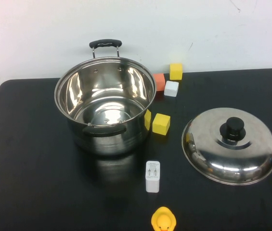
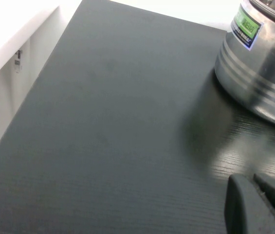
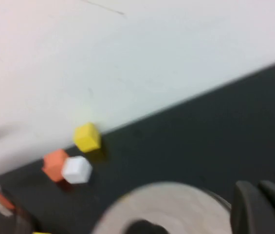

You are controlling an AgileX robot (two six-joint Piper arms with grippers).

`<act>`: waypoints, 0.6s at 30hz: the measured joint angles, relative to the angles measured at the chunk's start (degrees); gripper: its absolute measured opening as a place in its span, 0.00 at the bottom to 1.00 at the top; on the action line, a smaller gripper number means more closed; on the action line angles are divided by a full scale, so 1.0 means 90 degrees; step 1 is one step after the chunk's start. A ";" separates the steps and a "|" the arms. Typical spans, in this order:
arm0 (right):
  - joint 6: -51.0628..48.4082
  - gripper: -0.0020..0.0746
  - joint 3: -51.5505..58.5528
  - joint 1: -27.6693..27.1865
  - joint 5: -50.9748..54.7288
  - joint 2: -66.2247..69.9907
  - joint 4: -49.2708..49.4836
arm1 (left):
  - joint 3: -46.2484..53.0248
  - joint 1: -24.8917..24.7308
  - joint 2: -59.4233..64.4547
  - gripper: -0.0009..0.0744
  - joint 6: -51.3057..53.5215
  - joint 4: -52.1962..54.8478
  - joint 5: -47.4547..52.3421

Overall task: Cover the pot
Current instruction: Pick up the pot lid

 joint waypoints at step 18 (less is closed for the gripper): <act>0.2981 0.71 -0.0354 0.0203 -0.5166 0.4228 -0.5420 | 0.0000 0.0000 0.0000 0.01 0.0000 0.0000 0.0000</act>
